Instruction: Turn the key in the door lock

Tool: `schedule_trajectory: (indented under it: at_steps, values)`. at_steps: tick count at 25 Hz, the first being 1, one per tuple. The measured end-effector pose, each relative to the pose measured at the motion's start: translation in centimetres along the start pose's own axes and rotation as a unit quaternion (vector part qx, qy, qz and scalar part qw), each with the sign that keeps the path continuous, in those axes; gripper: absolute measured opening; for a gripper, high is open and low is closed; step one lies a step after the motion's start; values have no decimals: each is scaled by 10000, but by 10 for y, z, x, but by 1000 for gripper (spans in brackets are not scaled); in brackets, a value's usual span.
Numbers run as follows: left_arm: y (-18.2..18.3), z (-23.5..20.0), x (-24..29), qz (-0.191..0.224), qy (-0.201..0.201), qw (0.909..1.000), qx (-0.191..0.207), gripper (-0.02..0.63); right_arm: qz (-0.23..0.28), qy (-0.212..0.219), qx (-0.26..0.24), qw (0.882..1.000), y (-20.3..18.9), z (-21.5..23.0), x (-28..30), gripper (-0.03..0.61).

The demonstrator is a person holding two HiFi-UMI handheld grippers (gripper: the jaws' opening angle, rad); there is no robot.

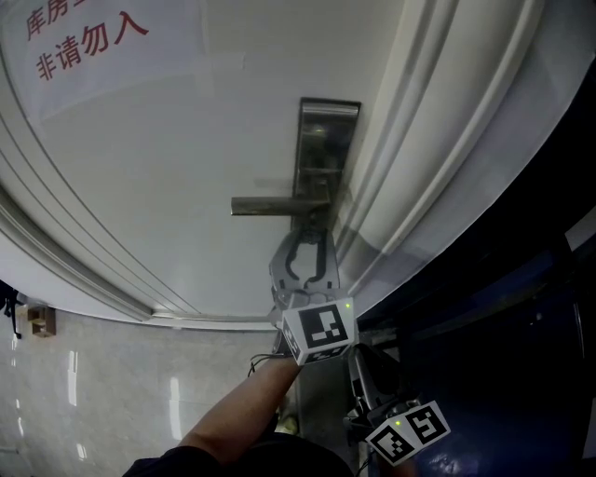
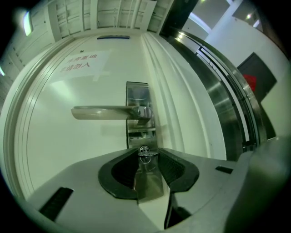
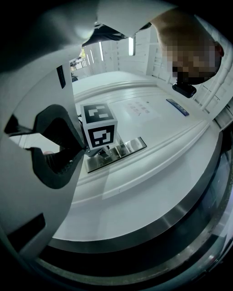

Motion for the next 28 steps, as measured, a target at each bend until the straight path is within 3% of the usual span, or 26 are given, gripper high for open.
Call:
schedule_trajectory:
  at_steps: [9,15,28]
  values:
    - [1,2,7,-92,-20,9998,160,126,12,-11,-8,10000,0,0,-5,14]
    - [-1,2,14,-445,-234,9985,202,127,-3,35,1,10000,-2,-3,-1,14]
    - [-3,-3,31,-502,-269,9981,225,133,-23,16,28,10000,-4,-1,3,14]
Point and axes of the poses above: the fingertips, and each gripper's own axes: x forward along the fingers, z to its right, y out of its top, the point moved 6 cm from there along -x, backward along the fingers, and after that the axes turned 4 degrees about z, right-handed, at the moved point
